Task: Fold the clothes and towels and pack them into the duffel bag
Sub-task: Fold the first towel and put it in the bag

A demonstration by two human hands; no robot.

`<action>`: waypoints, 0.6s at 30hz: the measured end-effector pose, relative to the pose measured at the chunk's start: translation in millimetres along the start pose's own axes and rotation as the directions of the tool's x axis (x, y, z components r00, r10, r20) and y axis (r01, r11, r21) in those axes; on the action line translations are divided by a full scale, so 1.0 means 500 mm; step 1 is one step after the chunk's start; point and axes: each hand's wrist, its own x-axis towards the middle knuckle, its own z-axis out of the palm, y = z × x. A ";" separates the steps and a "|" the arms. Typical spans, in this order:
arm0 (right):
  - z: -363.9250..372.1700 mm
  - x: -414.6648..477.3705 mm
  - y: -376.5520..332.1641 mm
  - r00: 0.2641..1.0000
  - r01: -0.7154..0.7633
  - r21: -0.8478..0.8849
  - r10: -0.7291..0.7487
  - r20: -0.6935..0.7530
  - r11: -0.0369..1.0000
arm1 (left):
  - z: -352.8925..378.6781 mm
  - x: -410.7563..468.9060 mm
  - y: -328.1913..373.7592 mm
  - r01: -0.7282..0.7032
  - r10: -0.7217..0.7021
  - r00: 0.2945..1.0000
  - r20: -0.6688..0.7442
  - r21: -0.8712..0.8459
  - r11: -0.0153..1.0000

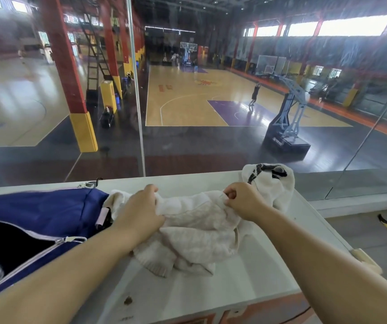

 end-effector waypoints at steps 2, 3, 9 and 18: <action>0.003 -0.011 -0.015 1.000 0.003 -0.090 -0.003 0.002 0.996 | -0.027 -0.002 -0.009 0.037 -0.037 0.999 -0.009 0.095 0.995; 0.003 -0.016 -0.024 1.000 0.003 -0.092 -0.003 0.005 0.996 | -0.037 -0.001 -0.017 0.059 -0.062 0.998 0.018 0.113 0.992; -0.031 -0.052 -0.024 0.990 -0.016 0.061 0.024 -0.140 0.998 | -0.056 -0.004 -0.056 0.156 -0.150 0.978 0.148 -0.031 0.987; -0.079 -0.149 0.007 0.951 0.032 0.408 0.098 -0.294 0.912 | -0.052 0.001 0.008 0.127 -0.118 0.991 0.063 -0.714 0.688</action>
